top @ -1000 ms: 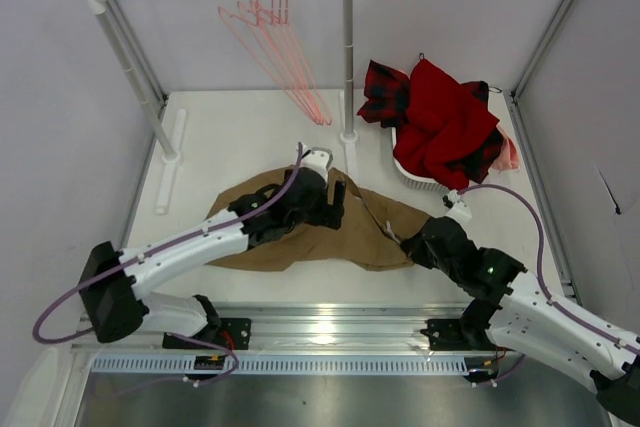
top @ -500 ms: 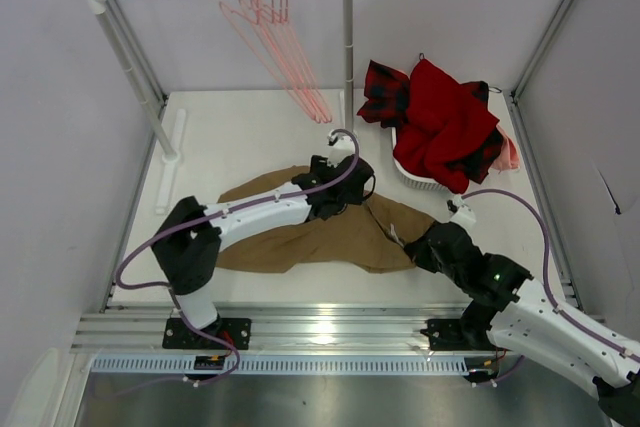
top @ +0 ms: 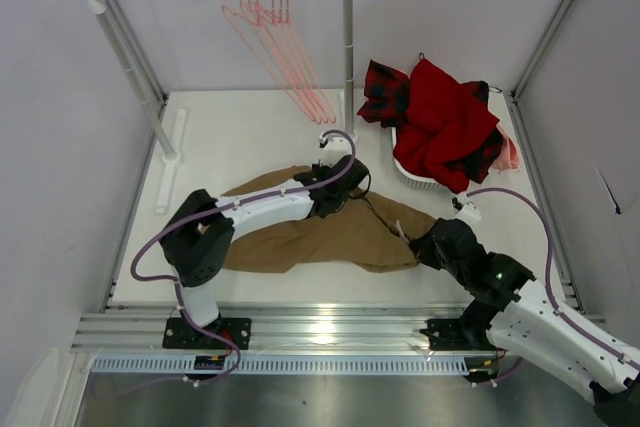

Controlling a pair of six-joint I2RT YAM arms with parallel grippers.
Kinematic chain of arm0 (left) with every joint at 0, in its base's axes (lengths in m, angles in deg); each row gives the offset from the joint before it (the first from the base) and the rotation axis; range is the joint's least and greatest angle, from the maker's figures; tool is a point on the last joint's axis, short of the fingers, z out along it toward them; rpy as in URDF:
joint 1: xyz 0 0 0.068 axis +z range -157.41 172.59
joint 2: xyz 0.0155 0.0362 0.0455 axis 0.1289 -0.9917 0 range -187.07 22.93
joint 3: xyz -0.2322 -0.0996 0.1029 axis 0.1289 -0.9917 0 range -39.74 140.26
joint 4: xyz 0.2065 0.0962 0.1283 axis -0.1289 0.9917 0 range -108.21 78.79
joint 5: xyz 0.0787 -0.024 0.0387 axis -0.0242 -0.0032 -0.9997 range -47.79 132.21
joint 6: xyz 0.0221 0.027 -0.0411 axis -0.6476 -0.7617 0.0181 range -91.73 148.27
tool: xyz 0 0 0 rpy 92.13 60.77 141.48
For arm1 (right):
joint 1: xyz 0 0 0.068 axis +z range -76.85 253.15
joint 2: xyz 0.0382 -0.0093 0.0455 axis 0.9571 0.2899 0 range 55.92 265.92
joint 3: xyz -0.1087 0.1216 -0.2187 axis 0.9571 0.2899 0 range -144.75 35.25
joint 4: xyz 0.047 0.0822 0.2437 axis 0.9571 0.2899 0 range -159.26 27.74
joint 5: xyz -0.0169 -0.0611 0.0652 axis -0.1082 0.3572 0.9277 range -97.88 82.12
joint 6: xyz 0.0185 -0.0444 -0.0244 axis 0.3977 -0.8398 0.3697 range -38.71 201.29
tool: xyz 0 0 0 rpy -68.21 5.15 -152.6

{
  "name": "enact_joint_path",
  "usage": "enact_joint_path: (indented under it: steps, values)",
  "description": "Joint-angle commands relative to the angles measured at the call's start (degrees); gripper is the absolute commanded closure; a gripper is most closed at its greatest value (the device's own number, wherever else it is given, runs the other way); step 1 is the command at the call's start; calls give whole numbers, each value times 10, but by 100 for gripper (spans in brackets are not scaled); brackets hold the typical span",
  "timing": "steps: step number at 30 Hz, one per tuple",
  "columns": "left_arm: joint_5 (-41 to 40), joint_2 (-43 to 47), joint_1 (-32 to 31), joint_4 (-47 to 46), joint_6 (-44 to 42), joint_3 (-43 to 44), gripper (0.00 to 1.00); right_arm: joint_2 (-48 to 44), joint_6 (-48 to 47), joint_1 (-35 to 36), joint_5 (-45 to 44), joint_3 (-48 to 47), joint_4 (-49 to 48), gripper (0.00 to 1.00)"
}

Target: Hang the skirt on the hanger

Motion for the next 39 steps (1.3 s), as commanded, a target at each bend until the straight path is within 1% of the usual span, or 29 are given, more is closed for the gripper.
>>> enact_joint_path:
  steps: [1, 3, 8, 9, 11, 13, 14, 16, 17, 18, 19, 20, 21, 22, 23, 24, 26, 27, 28, 29, 31, 34, 35, 36, 39]
  values:
    - [-16, 43, 0, -42, 9, -30, 89, 4, -16, -15, 5, -11, -7, 100]
    - [-10, 61, 0, -56, 1, -54, 100, 7, -17, -20, 14, -10, -13, 100]
    - [16, 139, -2, -83, 3, -112, 100, 24, -21, -29, 24, -13, -25, 100]
    - [19, 154, -2, -89, 5, -147, 100, 26, -22, -31, 24, -14, -26, 100]
    - [26, 206, -5, -107, 9, -171, 100, 32, -18, -33, 25, -17, -30, 100]
    - [23, 243, -14, -111, 15, -218, 100, 37, -18, -36, 29, -19, -32, 100]
    - [25, 279, -15, -116, 17, -230, 100, 39, -20, -36, 34, -20, -35, 100]
    - [36, 310, -17, -139, 20, -273, 100, 46, -23, -36, 40, -19, -39, 100]
    - [49, 330, -17, -152, 16, -285, 95, 50, -24, -36, 46, -17, -46, 100]
    - [56, 332, -16, -164, 10, -286, 88, 52, -25, -35, 49, -17, -49, 100]
    - [59, 329, -17, -177, 6, -269, 81, 54, -28, -36, 53, -17, -53, 100]
    - [60, 307, -18, -176, -6, -260, 66, 54, -29, -36, 55, -15, -53, 100]
    - [61, 291, -19, -176, -16, -247, 57, 56, -29, -36, 56, -15, -53, 100]
    - [59, 271, -24, -164, -24, -232, 51, 56, -29, -36, 57, -16, -52, 100]
    - [49, 251, -25, -155, -40, -179, 44, 55, -30, -36, 55, -16, -47, 100]
    - [44, 206, -28, -146, -45, -161, 41, 54, -30, -36, 54, -17, -47, 100]
    - [34, 160, -32, -113, -51, -98, 33, 48, -29, -36, 50, -17, -40, 100]
    - [27, 123, -32, -107, -52, -80, 30, 45, -28, -36, 47, -17, -40, 100]
    - [22, 106, -32, -106, -52, -70, 27, 40, -27, -36, 45, -17, -35, 100]
    - [17, 90, -32, -103, -54, -63, 21, 38, -25, -36, 44, -17, -33, 100]
    - [8, 52, -31, -99, -60, -31, 18, 30, -25, -36, 40, -19, -31, 100]
    - [-6, 13, -26, -85, -58, 2, 19, 22, -22, -36, 39, -18, -22, 100]
    - [-10, 4, -24, -77, -44, 15, 22, 19, -21, -36, 37, -19, -21, 100]
    - [-15, -5, -18, -48, -32, 28, 24, 18, -21, -36, 36, -20, -20, 100]
    - [-35, -26, -6, -14, 3, 35, 31, 18, -23, -36, 32, -24, -15, 100]
